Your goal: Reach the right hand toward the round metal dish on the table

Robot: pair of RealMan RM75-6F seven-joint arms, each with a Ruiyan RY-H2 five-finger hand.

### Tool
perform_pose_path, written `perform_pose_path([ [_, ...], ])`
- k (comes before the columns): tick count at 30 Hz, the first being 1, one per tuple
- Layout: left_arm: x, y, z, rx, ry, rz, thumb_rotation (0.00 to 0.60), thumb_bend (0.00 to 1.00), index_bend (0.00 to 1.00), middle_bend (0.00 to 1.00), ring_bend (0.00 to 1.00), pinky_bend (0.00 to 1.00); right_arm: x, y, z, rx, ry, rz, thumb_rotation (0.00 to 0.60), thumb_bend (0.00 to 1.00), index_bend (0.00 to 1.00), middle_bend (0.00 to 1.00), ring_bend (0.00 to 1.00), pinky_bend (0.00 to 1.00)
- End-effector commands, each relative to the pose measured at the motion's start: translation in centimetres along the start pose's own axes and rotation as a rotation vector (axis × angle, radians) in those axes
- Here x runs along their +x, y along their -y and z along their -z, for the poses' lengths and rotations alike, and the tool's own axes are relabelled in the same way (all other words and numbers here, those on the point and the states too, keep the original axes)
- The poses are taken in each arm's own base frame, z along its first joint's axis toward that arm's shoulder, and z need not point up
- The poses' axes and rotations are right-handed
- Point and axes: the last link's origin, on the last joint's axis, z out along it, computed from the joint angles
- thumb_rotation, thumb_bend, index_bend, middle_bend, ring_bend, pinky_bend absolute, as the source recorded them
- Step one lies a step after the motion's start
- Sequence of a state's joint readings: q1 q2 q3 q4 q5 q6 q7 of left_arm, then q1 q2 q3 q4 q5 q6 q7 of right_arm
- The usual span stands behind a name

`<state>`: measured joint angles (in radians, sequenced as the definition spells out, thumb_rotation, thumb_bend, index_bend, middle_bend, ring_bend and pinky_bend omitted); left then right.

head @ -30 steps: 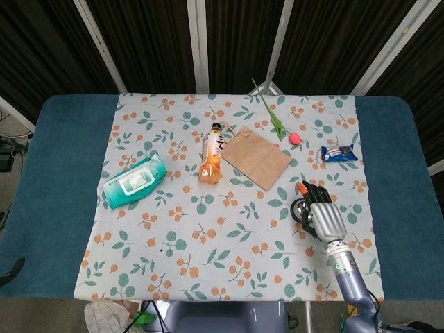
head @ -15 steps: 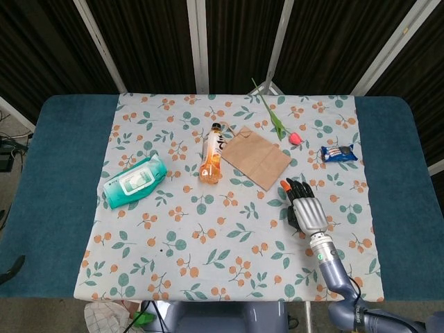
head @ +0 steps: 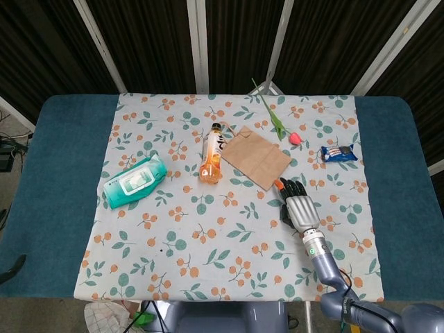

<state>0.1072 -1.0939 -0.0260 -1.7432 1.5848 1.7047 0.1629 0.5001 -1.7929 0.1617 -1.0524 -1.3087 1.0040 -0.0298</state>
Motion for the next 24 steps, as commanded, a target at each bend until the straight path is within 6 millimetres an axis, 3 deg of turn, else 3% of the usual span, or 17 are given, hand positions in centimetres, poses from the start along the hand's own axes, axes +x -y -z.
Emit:
perform_pose_path([
  [1, 0.0, -0.1, 0.0, -0.003, 0.002, -0.001, 0.600, 0.33, 0.05, 0.00, 0.00, 0.10, 0.0, 0.1, 0.0, 0.011, 0.000, -0.003, 0.600, 0.79, 0.00, 0.00, 0.00, 0.00],
  [5, 0.0, 0.0, 0.0, 0.001, -0.001, 0.001, 0.600, 0.33, 0.05, 0.00, 0.00, 0.10, 2.6, 0.6, 0.2, 0.048, -0.084, -0.034, 0.600, 0.78, 0.00, 0.00, 0.00, 0.00],
  [11, 0.1, 0.0, 0.0, -0.002, 0.000, 0.007, 0.600, 0.33, 0.05, 0.00, 0.00, 0.10, 10.1, 1.8, 2.6, 0.125, -0.287, -0.074, 0.600, 0.79, 0.00, 0.00, 0.00, 0.00],
  [17, 0.2, 0.0, 0.1, -0.009, 0.000, 0.015, 0.600, 0.33, 0.05, 0.00, 0.00, 0.10, 15.8, 0.8, 8.8, 0.132, -0.346, -0.085, 0.600, 0.78, 0.00, 0.00, 0.00, 0.00],
  [21, 0.2, 0.0, 0.2, -0.018, 0.000, 0.021, 0.600, 0.33, 0.05, 0.00, 0.00, 0.10, 17.0, -1.2, 14.3, 0.068, -0.311, -0.024, 0.600, 0.78, 0.00, 0.00, 0.00, 0.00],
  [24, 0.3, -0.1, 0.3, -0.027, 0.003, 0.024, 0.600, 0.33, 0.05, 0.00, 0.00, 0.10, 17.1, -2.6, 17.3, 0.016, -0.354, -0.001, 0.600, 0.78, 0.00, 0.00, 0.00, 0.00],
])
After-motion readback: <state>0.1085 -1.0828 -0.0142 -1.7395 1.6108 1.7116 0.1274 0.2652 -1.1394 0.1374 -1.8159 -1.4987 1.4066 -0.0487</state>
